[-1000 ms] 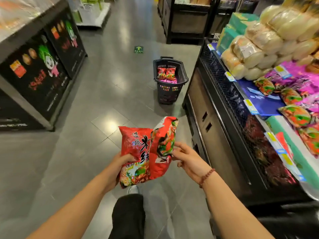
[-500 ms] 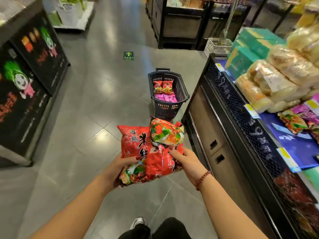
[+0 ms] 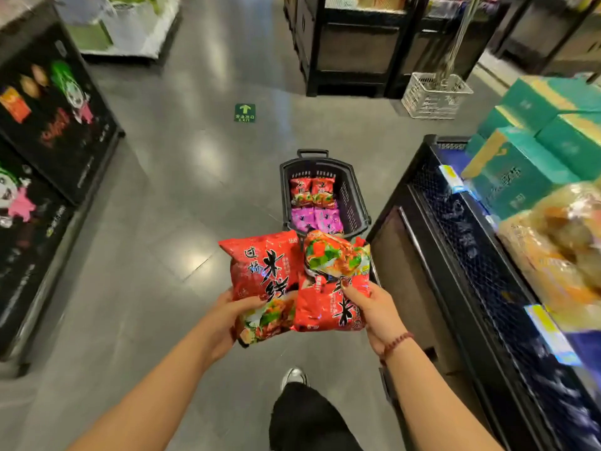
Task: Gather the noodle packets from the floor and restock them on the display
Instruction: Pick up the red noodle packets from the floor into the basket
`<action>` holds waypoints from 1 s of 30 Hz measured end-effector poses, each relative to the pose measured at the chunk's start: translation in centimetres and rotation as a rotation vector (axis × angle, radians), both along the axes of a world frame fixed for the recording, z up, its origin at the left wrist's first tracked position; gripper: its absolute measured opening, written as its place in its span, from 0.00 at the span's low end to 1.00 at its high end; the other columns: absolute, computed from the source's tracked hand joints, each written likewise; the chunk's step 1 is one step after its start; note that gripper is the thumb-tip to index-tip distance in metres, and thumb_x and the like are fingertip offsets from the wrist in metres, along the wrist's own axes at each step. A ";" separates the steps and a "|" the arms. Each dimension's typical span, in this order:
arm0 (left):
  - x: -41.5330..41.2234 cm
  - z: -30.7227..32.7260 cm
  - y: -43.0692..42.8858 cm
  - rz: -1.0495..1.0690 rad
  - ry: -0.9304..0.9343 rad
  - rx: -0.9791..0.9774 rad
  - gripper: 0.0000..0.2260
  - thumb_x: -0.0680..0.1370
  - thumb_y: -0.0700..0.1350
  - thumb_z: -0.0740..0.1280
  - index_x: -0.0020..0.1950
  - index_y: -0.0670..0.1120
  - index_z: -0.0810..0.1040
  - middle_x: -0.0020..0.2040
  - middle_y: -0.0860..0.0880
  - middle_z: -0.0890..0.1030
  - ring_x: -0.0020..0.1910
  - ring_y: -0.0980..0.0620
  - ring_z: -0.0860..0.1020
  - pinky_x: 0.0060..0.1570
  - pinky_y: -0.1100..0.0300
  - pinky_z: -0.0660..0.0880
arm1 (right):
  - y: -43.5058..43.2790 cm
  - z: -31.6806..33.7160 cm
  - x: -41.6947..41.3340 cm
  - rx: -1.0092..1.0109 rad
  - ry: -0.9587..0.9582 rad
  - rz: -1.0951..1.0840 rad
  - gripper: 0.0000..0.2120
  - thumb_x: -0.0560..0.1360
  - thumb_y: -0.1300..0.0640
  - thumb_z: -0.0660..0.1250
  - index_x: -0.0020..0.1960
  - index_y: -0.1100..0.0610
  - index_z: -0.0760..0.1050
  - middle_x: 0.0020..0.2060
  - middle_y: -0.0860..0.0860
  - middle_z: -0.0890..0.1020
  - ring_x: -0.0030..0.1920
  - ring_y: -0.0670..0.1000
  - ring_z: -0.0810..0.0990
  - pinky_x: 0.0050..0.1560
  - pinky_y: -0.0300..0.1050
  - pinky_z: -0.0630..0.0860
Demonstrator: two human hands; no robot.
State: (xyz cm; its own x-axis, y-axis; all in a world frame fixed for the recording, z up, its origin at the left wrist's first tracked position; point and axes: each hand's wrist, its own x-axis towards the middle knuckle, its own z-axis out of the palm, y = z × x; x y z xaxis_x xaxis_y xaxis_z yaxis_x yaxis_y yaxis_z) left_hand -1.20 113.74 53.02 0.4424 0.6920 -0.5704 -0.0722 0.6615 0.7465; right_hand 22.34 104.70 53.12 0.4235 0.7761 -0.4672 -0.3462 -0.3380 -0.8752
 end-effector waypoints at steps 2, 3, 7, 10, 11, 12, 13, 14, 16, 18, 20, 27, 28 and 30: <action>2.3 0.2 3.3 0.016 -0.008 0.003 0.29 0.62 0.38 0.73 0.63 0.41 0.74 0.49 0.41 0.85 0.43 0.44 0.84 0.38 0.54 0.81 | 3.5 0.1 2.7 -0.009 -0.001 -0.048 0.10 0.73 0.63 0.71 0.54 0.62 0.79 0.46 0.56 0.86 0.47 0.55 0.84 0.49 0.50 0.80; 3.3 0.2 4.8 0.023 -0.005 0.010 0.29 0.63 0.38 0.73 0.64 0.41 0.74 0.51 0.41 0.85 0.44 0.44 0.84 0.38 0.53 0.82 | 5.2 0.3 3.9 -0.014 0.001 -0.062 0.10 0.73 0.62 0.71 0.54 0.62 0.79 0.46 0.56 0.86 0.47 0.56 0.84 0.51 0.52 0.80; 6.1 -0.3 10.7 0.053 0.008 0.010 0.29 0.65 0.36 0.76 0.65 0.46 0.72 0.54 0.42 0.84 0.47 0.42 0.84 0.39 0.52 0.82 | 11.1 0.1 8.1 -0.042 -0.007 -0.122 0.09 0.73 0.61 0.72 0.53 0.60 0.79 0.47 0.58 0.85 0.50 0.59 0.84 0.54 0.57 0.79; 8.0 -1.3 15.8 0.077 0.047 0.025 0.27 0.68 0.38 0.73 0.66 0.46 0.71 0.55 0.42 0.83 0.47 0.44 0.84 0.38 0.54 0.81 | 15.2 -0.6 10.6 -0.055 -0.021 -0.164 0.10 0.72 0.61 0.73 0.53 0.60 0.79 0.48 0.57 0.85 0.50 0.58 0.84 0.54 0.57 0.79; 8.7 -1.7 17.6 0.082 0.053 0.029 0.24 0.71 0.37 0.71 0.66 0.46 0.71 0.54 0.42 0.83 0.47 0.45 0.84 0.37 0.54 0.81 | 16.5 -0.8 11.4 -0.058 -0.020 -0.173 0.10 0.72 0.61 0.73 0.53 0.60 0.79 0.48 0.57 0.85 0.50 0.58 0.84 0.53 0.56 0.80; 9.3 -2.1 19.5 0.081 0.062 0.035 0.21 0.73 0.36 0.69 0.65 0.47 0.71 0.54 0.43 0.83 0.46 0.45 0.83 0.37 0.54 0.81 | 18.0 -1.0 12.1 -0.065 -0.020 -0.178 0.11 0.72 0.61 0.73 0.54 0.60 0.78 0.48 0.57 0.85 0.49 0.57 0.84 0.51 0.55 0.80; 10.0 -2.5 21.4 0.076 0.071 0.041 0.19 0.76 0.36 0.68 0.65 0.47 0.71 0.55 0.43 0.82 0.46 0.46 0.83 0.38 0.55 0.81 | 19.4 -1.3 12.7 -0.073 -0.024 -0.184 0.12 0.72 0.61 0.73 0.54 0.60 0.78 0.48 0.57 0.85 0.49 0.57 0.84 0.50 0.54 0.80; 10.7 -2.9 23.4 0.067 0.078 0.049 0.18 0.77 0.35 0.66 0.66 0.47 0.71 0.56 0.42 0.82 0.46 0.45 0.83 0.38 0.55 0.81 | 21.0 -1.5 13.4 -0.079 -0.034 -0.190 0.12 0.72 0.60 0.73 0.55 0.60 0.78 0.48 0.57 0.85 0.49 0.57 0.84 0.50 0.54 0.80; 12.3 -3.5 27.3 0.040 0.097 0.063 0.18 0.78 0.35 0.66 0.67 0.46 0.71 0.57 0.41 0.82 0.46 0.45 0.82 0.37 0.55 0.82 | 24.1 -1.8 14.8 -0.086 -0.050 -0.211 0.13 0.72 0.61 0.73 0.55 0.60 0.77 0.48 0.57 0.85 0.48 0.56 0.84 0.49 0.52 0.81; 13.7 -3.9 30.8 0.023 0.124 0.070 0.18 0.78 0.35 0.66 0.67 0.45 0.71 0.56 0.41 0.82 0.45 0.46 0.82 0.35 0.56 0.81 | 27.0 -1.8 15.8 -0.095 -0.054 -0.221 0.13 0.72 0.61 0.72 0.56 0.61 0.77 0.47 0.56 0.85 0.47 0.55 0.85 0.44 0.49 0.81; 15.1 -4.2 33.9 -0.003 0.151 0.083 0.18 0.78 0.36 0.66 0.67 0.44 0.71 0.56 0.41 0.82 0.47 0.45 0.83 0.39 0.55 0.81 | 29.5 -1.8 16.7 -0.103 -0.063 -0.215 0.11 0.73 0.61 0.72 0.55 0.60 0.77 0.46 0.55 0.85 0.46 0.54 0.85 0.41 0.46 0.80; 20.8 -4.9 41.8 -0.040 0.244 0.149 0.15 0.77 0.36 0.67 0.62 0.47 0.74 0.54 0.46 0.83 0.48 0.49 0.83 0.43 0.58 0.80 | 36.8 -3.0 21.5 -0.186 -0.099 -0.166 0.15 0.73 0.57 0.73 0.58 0.58 0.76 0.50 0.55 0.84 0.49 0.54 0.84 0.50 0.53 0.81; 21.7 -5.3 42.6 -0.033 0.256 0.148 0.14 0.77 0.36 0.67 0.61 0.48 0.74 0.53 0.46 0.83 0.48 0.49 0.83 0.44 0.58 0.80 | 37.9 -3.3 22.4 -0.194 -0.106 -0.159 0.14 0.73 0.57 0.73 0.57 0.57 0.76 0.50 0.55 0.84 0.49 0.54 0.84 0.49 0.52 0.82; 23.4 -6.2 44.1 -0.033 0.285 0.138 0.14 0.77 0.37 0.68 0.61 0.49 0.74 0.54 0.46 0.83 0.50 0.47 0.83 0.49 0.52 0.80 | 40.1 -3.9 24.6 -0.200 -0.108 -0.133 0.11 0.73 0.58 0.72 0.54 0.55 0.76 0.48 0.53 0.84 0.48 0.52 0.84 0.44 0.47 0.81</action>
